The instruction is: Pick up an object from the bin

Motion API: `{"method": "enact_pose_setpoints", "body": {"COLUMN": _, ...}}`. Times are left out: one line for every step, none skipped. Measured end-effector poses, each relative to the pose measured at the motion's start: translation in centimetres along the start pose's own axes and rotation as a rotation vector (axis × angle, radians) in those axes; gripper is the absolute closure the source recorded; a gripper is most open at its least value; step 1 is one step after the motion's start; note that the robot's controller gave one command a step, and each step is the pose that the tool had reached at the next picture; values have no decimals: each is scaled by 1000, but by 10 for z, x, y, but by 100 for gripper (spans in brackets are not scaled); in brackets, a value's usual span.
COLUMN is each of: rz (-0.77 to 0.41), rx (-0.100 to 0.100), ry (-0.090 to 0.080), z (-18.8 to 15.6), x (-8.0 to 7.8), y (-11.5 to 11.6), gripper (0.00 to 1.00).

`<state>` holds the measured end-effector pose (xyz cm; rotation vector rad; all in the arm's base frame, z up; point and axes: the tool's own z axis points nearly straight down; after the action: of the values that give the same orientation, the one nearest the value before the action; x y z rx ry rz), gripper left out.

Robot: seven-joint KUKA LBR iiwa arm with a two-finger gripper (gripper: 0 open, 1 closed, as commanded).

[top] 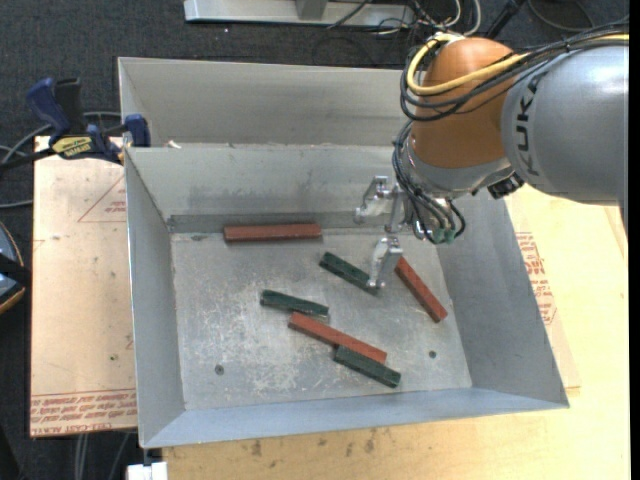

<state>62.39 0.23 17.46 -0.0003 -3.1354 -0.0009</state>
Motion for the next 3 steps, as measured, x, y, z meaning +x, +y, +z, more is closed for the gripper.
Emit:
{"method": "enact_pose_setpoints", "body": {"rz": 0, "rx": 0, "ry": -8, "z": -5, "x": -2, "y": 0, "gripper": 0}}
{"method": "enact_pose_setpoints", "body": {"rz": -51, "rx": 0, "ry": -8, "z": 92, "x": -10, "y": -2, "gripper": 100}}
{"method": "enact_pose_setpoints", "body": {"rz": -51, "rx": 0, "ry": -8, "z": 92, "x": -10, "y": -2, "gripper": 100}}
